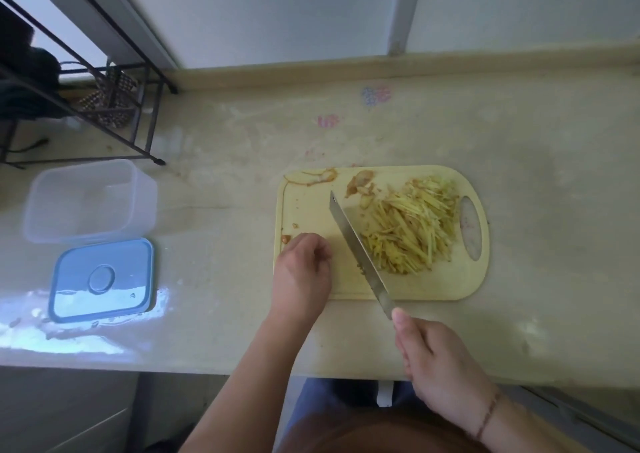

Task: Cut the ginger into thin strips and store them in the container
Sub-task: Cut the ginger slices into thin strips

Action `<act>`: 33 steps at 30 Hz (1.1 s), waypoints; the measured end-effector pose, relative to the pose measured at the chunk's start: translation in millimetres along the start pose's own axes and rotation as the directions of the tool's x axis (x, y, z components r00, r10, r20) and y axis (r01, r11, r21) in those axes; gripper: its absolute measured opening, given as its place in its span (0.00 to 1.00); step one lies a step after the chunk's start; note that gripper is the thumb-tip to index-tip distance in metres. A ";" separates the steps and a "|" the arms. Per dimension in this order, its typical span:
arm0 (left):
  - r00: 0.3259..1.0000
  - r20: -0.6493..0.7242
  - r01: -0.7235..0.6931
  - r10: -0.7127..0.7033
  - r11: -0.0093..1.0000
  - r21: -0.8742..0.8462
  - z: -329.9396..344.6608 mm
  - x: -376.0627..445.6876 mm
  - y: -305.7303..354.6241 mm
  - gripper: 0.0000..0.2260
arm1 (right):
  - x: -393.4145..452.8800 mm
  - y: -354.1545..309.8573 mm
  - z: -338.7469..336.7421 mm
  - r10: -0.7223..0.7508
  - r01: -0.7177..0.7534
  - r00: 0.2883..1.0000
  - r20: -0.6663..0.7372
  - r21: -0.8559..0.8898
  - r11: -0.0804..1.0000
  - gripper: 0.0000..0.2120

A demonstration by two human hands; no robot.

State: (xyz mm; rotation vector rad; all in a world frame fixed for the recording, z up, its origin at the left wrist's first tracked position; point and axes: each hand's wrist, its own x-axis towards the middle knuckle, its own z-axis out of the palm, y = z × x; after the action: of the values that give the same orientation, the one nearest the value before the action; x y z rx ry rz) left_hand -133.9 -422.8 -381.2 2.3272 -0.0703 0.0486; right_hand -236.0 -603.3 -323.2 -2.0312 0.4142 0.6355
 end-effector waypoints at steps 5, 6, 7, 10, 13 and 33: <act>0.992 0.066 -0.107 0.104 0.993 0.046 -0.7 -1.2 -7.8 0.12 | 8.2 -1.9 -19.7 0.112 -0.123 0.990 0.081 0.142 0.982 0.29; 0.992 0.065 -0.115 0.111 0.992 0.049 -1.0 -1.0 -8.3 0.12 | 9.7 -2.3 -26.3 0.139 -0.155 0.986 0.092 0.201 0.967 0.28; 0.992 0.056 -0.119 0.116 0.992 0.050 -1.5 -0.7 -8.0 0.11 | 11.2 -3.4 -32.5 0.156 -0.180 0.981 0.114 0.249 0.952 0.28; 0.992 -0.002 -0.125 0.126 0.991 0.036 -4.7 -1.0 -3.4 0.09 | 11.3 -9.7 -43.2 0.156 -0.216 0.966 0.208 0.310 0.926 0.28; 0.984 -0.030 -0.175 0.175 0.985 0.006 -6.9 -2.6 14.6 0.07 | 6.2 -20.6 -46.7 0.134 -0.219 0.961 0.241 0.371 0.903 0.26; 0.988 0.147 -0.062 0.042 0.989 0.131 -9.2 83.1 20.3 0.04 | 2.6 -39.6 -104.2 0.152 -0.187 0.979 0.136 0.298 0.936 0.28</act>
State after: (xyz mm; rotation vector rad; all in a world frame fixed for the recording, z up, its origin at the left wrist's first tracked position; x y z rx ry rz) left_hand -52.5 -433.0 -355.4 2.4621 -0.2062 -0.0918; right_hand -184.9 -673.2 -253.0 -1.6657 0.5899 0.7357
